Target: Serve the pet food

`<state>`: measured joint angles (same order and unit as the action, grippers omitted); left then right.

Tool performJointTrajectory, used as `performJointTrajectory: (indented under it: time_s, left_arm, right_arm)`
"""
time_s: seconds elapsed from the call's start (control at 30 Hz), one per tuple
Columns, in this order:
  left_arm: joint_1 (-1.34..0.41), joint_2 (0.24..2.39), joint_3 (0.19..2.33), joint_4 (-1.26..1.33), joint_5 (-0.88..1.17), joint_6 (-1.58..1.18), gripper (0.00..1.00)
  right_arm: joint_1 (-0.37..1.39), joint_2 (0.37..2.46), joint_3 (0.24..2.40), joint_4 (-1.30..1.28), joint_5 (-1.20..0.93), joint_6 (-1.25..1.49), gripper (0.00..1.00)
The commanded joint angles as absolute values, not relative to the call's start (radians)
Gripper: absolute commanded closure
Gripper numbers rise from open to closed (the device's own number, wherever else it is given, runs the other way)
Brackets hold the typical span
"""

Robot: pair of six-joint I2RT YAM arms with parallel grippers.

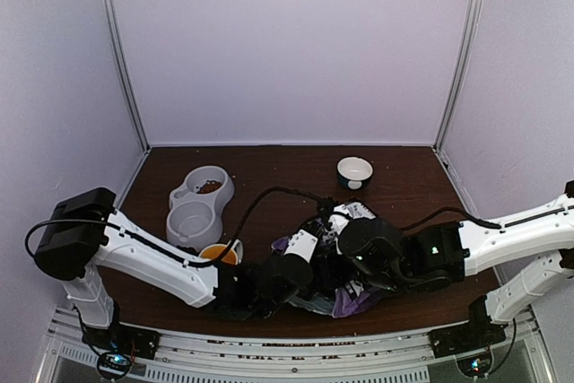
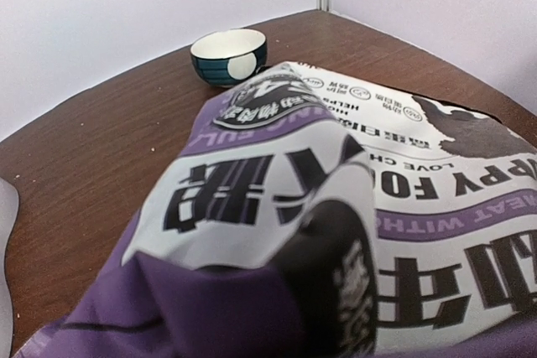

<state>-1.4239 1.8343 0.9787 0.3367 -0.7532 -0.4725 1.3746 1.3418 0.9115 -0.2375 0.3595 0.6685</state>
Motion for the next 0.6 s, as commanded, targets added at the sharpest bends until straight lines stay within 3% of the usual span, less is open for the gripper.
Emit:
performJointTrajectory:
  time_s: [0.0, 0.23, 0.57]
  left_arm:
    - [-1.361, 1.877, 0.957, 0.467, -0.561, -0.447, 1.0]
    - [-1.309, 1.918, 0.944, 0.543, -0.083, -0.419, 1.0]
    - [-1.301, 1.898, 0.936, 0.567, 0.213, -0.43, 1.0]
  right_arm:
    - [1.407, 1.326, 0.923, -0.124, 0.231, 0.674, 1.0]
    - [1.4, 1.313, 0.921, -0.137, 0.253, 0.665, 1.0]
    - [1.372, 1.251, 0.885, -0.142, 0.266, 0.676, 1.0]
